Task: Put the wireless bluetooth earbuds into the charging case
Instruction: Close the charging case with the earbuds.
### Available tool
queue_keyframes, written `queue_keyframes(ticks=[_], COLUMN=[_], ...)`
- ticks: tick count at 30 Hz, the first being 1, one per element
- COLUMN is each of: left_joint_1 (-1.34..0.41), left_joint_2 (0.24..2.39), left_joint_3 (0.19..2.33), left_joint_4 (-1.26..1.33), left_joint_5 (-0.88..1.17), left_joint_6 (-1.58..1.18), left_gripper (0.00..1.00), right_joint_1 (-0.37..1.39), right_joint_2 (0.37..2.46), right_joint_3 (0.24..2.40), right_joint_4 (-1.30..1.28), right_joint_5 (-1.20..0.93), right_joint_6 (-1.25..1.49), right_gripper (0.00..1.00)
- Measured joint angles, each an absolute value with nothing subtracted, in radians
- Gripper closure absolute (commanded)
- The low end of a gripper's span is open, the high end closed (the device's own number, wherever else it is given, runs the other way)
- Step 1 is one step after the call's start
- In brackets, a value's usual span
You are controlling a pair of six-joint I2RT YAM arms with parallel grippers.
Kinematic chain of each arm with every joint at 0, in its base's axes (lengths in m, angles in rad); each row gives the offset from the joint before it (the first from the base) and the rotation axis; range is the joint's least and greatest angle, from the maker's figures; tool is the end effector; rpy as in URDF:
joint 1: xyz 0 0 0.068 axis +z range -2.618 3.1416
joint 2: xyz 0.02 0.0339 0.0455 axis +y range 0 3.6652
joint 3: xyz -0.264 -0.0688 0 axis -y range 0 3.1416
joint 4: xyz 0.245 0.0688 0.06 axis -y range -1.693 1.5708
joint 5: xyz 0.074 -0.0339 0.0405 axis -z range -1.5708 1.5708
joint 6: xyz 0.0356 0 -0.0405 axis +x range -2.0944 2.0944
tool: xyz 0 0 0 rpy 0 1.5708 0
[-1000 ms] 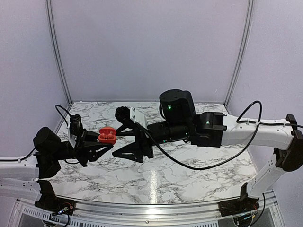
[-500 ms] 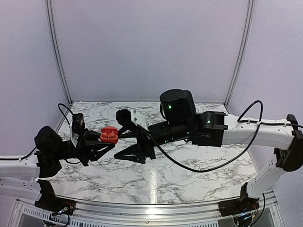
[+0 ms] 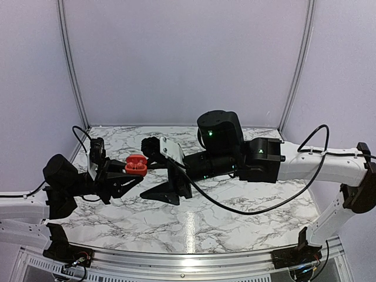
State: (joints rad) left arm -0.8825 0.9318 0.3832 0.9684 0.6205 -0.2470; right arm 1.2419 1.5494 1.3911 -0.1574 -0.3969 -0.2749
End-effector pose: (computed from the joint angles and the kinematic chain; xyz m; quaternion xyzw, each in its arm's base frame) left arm 0.1091 -0.1652 0.2908 0.4052 0.4123 -0.5679 0.5859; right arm 0.1056 0.3521 0.3649 -0.6298 0.4965 0.4089 0.4355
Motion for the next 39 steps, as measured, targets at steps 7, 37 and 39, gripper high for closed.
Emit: queue_keyframes(ticks=[7, 37, 39], left_joint_1=[-0.882, -0.890, -0.890], left_joint_2=[0.935, 0.968, 0.968], left_joint_3=[0.387, 0.392, 0.392], left_joint_4=[0.968, 0.919, 0.915], left_joint_5=[0.621, 0.636, 0.636], left_joint_6=[-0.247, -0.247, -0.248], left_gripper=[1.00, 1.00, 1.00], right_joint_1=[1.245, 1.229, 1.229], right_joint_2=[1.549, 1.558, 1.558], right_joint_3=[1.392, 1.430, 1.430], right_joint_4=[-0.159, -0.137, -0.137], right_joint_5=[-0.384, -0.402, -0.402], right_joint_6=[-0.275, -0.271, -0.276], right_gripper=[0.17, 0.41, 0.46])
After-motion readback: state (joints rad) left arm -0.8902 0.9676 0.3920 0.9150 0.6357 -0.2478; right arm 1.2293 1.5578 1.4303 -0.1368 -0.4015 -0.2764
